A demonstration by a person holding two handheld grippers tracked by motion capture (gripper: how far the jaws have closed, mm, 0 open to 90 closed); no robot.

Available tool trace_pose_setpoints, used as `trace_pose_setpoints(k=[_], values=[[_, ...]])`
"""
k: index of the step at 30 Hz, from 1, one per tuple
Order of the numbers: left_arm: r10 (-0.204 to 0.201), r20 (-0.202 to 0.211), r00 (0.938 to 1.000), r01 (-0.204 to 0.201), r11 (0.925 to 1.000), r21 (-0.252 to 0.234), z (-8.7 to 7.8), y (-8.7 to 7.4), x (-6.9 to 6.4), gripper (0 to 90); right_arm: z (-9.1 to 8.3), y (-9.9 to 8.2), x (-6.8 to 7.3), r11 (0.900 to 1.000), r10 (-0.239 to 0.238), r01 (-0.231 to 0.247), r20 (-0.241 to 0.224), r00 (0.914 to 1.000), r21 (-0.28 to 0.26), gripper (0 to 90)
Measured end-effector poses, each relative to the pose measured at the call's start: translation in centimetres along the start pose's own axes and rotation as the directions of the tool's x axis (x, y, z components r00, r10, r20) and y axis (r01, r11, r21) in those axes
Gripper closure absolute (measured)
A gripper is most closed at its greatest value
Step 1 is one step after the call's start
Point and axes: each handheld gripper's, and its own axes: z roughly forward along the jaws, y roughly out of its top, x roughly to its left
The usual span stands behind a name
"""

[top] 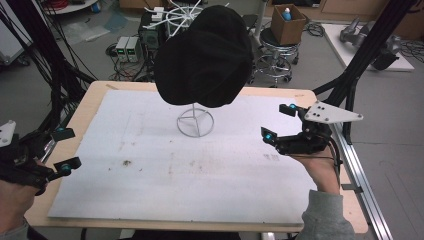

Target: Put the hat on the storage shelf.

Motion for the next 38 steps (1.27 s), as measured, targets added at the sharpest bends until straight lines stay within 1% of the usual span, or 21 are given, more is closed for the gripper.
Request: trace_pose_setpoints(k=[2, 3, 7, 8, 9, 10, 11, 12, 13, 15, 16, 17, 18, 19, 20, 21, 23, 27, 32, 37, 38], values=[[0.007, -0.007, 1.0, -0.007, 1.0, 0.005, 0.0, 0.0, 0.0, 1.7, -0.3, -0.6, -0.3, 0.9997, 0.022, -0.022, 0.025, 0.9994, -0.006, 9.3], [0.007, -0.007, 1.0, -0.007, 1.0, 0.005, 0.0, 0.0, 0.0, 1.8, -0.3, -0.6, -0.3, 0.9997, 0.022, -0.022, 0.025, 0.9994, -0.006, 9.3], [0.006, -0.016, 0.9998, -0.006, 1.0, 0.002, -0.2, 0.0, 0.1, 1.8, -2.0, -2.6, -1.0, 0.9945, 0.081, -0.077, 0.058, 0.995, -0.072, 9.3], [0.011, -0.03, 0.9995, -0.011, 0.9999, 0.006, -0.3, -0.1, 0.1, 1.8, -2.4, -3.1, -1.2, 0.9913, 0.097, -0.092, 0.057, 0.9936, -0.094, 9.3], [0.011, -0.03, 0.9995, -0.011, 0.9999, 0.006, -0.3, -0.1, 0.1, 1.7, -2.8, -3.6, -1.4, 0.9879, 0.114, -0.107, 0.059, 0.9917, -0.112, 9.3], [0.011, -0.034, 0.9994, -0.011, 0.9999, 0.009, -0.4, -0.1, 0.1, 1.7, -2.8, -3.6, -1.4, 0.9879, 0.114, -0.107, 0.059, 0.9917, -0.112, 9.3], [0.01, -0.043, 0.999, -0.01, 0.9999, 0.007, -0.6, -0.2, 0.2, 1.8, -3.5, -4.5, -1.5, 0.982, 0.139, -0.13, 0.059, 0.9886, -0.138, 9.3], [0.01, -0.043, 0.999, -0.01, 0.9999, 0.007, -0.6, -0.2, 0.2, 1.8, -3.5, -4.5, -1.5, 0.982, 0.139, -0.13, 0.059, 0.9886, -0.138, 9.3], [0.01, -0.049, 0.9988, -0.009, 0.9999, 0.005, -0.6, -0.2, 0.2, 1.7, -3.8, -5.2, -1.4, 0.9809, 0.135, -0.125, 0.054, 0.9894, -0.149, 9.3], [0.008, -0.058, 0.9983, -0.008, 1.0, 0.006, -0.7, -0.3, 0.4, 1.7, -3.8, -5.4, -1.5, 0.9807, 0.136, -0.126, 0.059, 0.989, -0.15, 9.3], [0.011, -0.071, 0.9974, -0.011, 0.9999, 0.007, -0.7, -0.4, 0.4, 1.7, -3.8, -5.3, -1.6, 0.9801, 0.145, -0.135, 0.061, 0.9875, -0.146, 9.3], [0.013, -0.078, 0.9969, -0.012, 0.9999, 0.009, -0.6, -0.4, 0.4, 1.7, -3.8, -5.3, -1.6, 0.9767, 0.161, -0.151, 0.059, 0.9852, -0.153, 9.3], [0.009, -0.084, 0.9965, -0.008, 0.9999, 0.012, -0.5, -0.6, 0.5, 1.8, -3.8, -5.1, -1.3, 0.9786, 0.14, -0.13, 0.053, 0.9887, -0.159, 9.3], [0.009, -0.084, 0.9965, -0.008, 0.9999, 0.012, -0.5, -0.6, 0.5, 1.8, -3.8, -5.1, -1.3, 0.9786, 0.14, -0.13, 0.053, 0.9887, -0.159, 9.3], [0.011, -0.091, 0.9958, -0.01, 0.9999, 0.012, -0.3, -0.7, 0.6, 1.8, -3.6, -4.9, -0.9, 0.9819, 0.117, -0.107, 0.058, 0.9914, -0.156, 9.3], [0.011, -0.091, 0.9958, -0.01, 0.9999, 0.012, -0.3, -0.7, 0.6, 1.8, -3.6, -4.9, -0.9, 0.9819, 0.117, -0.107, 0.058, 0.9914, -0.156, 9.3], [0.012, -0.087, 0.9962, -0.011, 0.9998, 0.017, -0.1, -0.8, 0.7, 1.8, -3.2, -4.7, -0.7, 0.9865, 0.1, -0.092, 0.049, 0.9938, -0.135, 9.3], [0.01, -0.084, 0.9964, -0.008, 0.9998, 0.02, 0.2, -1.0, 0.8, 1.7, -3.0, -4.6, -0.6, 0.9889, 0.089, -0.082, 0.053, 0.9947, -0.124, 9.3], [0.005, -0.085, 0.9964, -0.003, 0.9996, 0.029, 0.6, -1.3, 0.9, 1.7, -2.7, -4.7, -0.5, 0.9902, 0.093, -0.087, 0.052, 0.9943, -0.109, 9.3], [0.008, -0.093, 0.9957, -0.006, 0.9996, 0.028, 0.8, -1.5, 0.9, 1.7, -2.7, -4.8, -0.5, 0.9902, 0.098, -0.093, 0.044, 0.9942, -0.104, 9.3], [0.01, -0.103, 0.9946, -0.008, 0.9996, 0.028, 0.9, -1.6, 1.0, 1.7, -2.7, -4.8, -0.5, 0.99, 0.1, -0.095, 0.044, 0.994, -0.105, 9.3]])
